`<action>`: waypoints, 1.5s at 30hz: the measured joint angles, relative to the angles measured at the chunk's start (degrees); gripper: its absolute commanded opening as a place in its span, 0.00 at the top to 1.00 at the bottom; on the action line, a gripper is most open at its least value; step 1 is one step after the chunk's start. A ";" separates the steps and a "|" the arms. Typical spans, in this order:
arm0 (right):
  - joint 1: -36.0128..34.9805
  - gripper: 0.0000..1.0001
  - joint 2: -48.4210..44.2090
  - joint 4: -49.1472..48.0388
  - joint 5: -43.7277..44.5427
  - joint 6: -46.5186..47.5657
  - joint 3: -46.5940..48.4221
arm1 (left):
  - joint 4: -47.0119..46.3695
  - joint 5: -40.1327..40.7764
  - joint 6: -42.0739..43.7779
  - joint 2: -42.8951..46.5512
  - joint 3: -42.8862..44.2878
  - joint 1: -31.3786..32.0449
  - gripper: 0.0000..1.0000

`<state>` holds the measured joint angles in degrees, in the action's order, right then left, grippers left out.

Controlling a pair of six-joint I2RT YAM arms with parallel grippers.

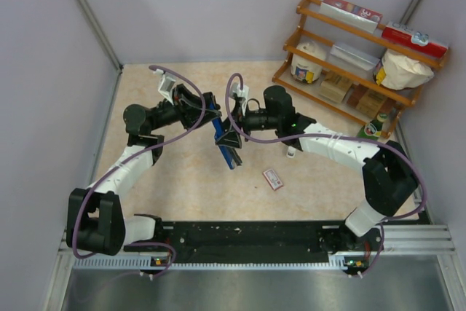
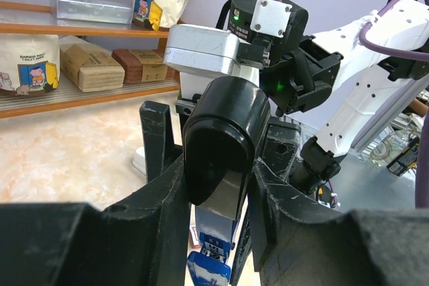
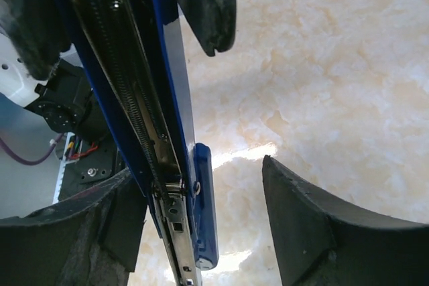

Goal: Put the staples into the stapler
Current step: Open the stapler at the center of the board.

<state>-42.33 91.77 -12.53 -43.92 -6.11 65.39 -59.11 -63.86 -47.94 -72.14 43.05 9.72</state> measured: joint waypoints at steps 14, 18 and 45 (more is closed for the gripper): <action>-0.26 1.00 0.00 -1.07 -3.93 1.03 -0.26 | 0.46 0.79 0.22 0.00 0.00 -0.02 1.00; -0.28 1.00 0.00 -0.70 -3.93 1.51 -0.26 | 0.57 0.59 0.39 -0.02 0.00 -0.02 0.95; 0.87 1.00 -1.03 5.70 -1.07 3.65 -0.04 | -2.75 0.44 -3.21 -0.15 0.00 -7.06 0.41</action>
<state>-41.45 90.74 -6.83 -44.99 -2.46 65.34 -61.87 -63.42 -51.16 -72.29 43.05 2.66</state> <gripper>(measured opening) 0.346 0.558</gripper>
